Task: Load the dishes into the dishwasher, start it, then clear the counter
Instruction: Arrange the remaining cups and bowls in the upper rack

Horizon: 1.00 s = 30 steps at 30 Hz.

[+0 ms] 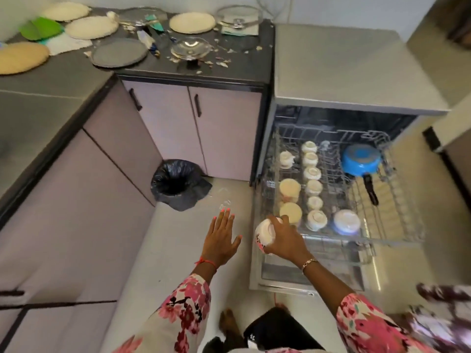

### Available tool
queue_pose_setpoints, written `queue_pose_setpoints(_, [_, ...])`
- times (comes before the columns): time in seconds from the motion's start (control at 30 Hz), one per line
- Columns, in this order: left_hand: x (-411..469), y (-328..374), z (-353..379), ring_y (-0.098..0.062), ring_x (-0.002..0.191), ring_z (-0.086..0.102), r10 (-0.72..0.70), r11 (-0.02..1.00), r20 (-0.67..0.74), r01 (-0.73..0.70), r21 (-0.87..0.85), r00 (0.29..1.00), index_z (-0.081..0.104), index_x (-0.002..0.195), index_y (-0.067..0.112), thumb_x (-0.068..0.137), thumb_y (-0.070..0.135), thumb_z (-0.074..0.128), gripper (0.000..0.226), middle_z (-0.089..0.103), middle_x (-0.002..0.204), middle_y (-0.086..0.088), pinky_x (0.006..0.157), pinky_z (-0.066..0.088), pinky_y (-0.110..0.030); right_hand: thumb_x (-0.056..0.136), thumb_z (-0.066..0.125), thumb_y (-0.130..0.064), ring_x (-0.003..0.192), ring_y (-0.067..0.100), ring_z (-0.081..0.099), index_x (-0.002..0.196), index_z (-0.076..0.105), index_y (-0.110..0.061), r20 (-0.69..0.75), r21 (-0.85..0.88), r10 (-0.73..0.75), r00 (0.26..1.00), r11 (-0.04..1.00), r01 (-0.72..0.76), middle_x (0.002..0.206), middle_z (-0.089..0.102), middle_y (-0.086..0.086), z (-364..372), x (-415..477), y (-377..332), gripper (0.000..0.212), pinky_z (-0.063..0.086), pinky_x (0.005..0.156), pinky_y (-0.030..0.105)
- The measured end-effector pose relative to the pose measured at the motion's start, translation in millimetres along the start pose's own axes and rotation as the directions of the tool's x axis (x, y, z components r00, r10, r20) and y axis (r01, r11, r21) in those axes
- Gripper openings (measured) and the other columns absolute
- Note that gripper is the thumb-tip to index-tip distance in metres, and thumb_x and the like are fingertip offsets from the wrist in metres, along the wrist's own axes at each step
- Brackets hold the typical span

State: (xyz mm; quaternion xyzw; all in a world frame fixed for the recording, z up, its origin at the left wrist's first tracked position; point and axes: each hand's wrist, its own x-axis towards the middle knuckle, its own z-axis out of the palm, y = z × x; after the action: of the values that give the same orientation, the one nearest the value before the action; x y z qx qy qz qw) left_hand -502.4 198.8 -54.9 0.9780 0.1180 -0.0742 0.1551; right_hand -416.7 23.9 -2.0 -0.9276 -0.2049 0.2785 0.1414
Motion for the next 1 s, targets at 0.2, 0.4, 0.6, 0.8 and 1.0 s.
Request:
queue_pose_setpoints(0.2, [29.3,76.5,23.4,-0.019,0.148,-0.005,0.171,0.985,0.078,-0.172,0.000,0.982,0.008,0.151,0.012,0.099,0.041,0.032,0.064,0.000,0.160,-0.006,0.117,-0.009,-0.030,0.070,0.077,-0.037,0.126,0.041,0.038,0.145,0.022,-0.027,-0.064,0.099,0.130,0.990,0.987,-0.123,0.147,0.019,0.011,-23.2,-8.1,85.0,0.094,0.043,0.096,0.046])
queue_pose_setpoints(0.4, [72.2,152.4,53.1,-0.020,0.148,-0.002,0.220,0.976,0.127,-0.218,-0.029,0.967,0.012,0.150,0.010,0.099,0.038,0.035,0.062,0.003,0.160,-0.007,0.119,-0.004,-0.031,0.072,0.074,-0.042,0.120,0.041,0.041,0.145,0.022,-0.028,-0.087,0.064,0.175,0.981,0.983,-0.170,0.145,0.022,0.011,-59.0,14.4,175.2,0.091,0.046,0.087,0.043])
queue_pose_setpoints(0.6, [108.5,212.7,89.4,-0.020,0.148,-0.001,0.211,0.977,0.202,-0.212,-0.016,0.956,0.013,0.150,0.009,0.096,0.025,0.041,0.062,0.005,0.159,-0.007,0.119,-0.005,-0.030,0.073,0.074,-0.042,0.130,0.042,0.031,0.146,0.023,-0.027,-0.039,0.024,0.190,0.981,0.982,-0.189,0.148,0.018,0.013,-90.3,57.9,261.8,0.090,0.037,0.101,0.045])
queue_pose_setpoints(0.8, [127.6,237.8,120.2,-0.021,0.148,-0.003,0.174,0.982,0.322,-0.190,0.016,0.931,0.007,0.150,0.010,0.099,0.028,0.037,0.062,0.001,0.160,-0.006,0.120,0.001,-0.036,0.073,0.073,-0.046,0.127,0.045,0.033,0.146,0.021,-0.028,-0.050,-0.027,0.184,0.982,0.982,-0.186,0.149,0.018,0.015,-107.5,114.1,318.0,0.091,0.044,0.091,0.049])
queue_pose_setpoints(1.0, [139.7,238.3,145.6,-0.018,0.147,0.011,0.205,0.975,0.408,-0.220,-0.010,0.890,0.015,0.150,0.013,0.102,0.022,0.033,0.052,0.014,0.159,-0.003,0.119,0.006,-0.032,0.076,0.070,-0.048,0.129,0.048,0.031,0.148,0.018,-0.026,-0.054,-0.132,0.151,0.987,0.979,-0.157,0.149,0.018,0.019,-102.3,168.9,340.7,0.091,0.047,0.089,0.050])
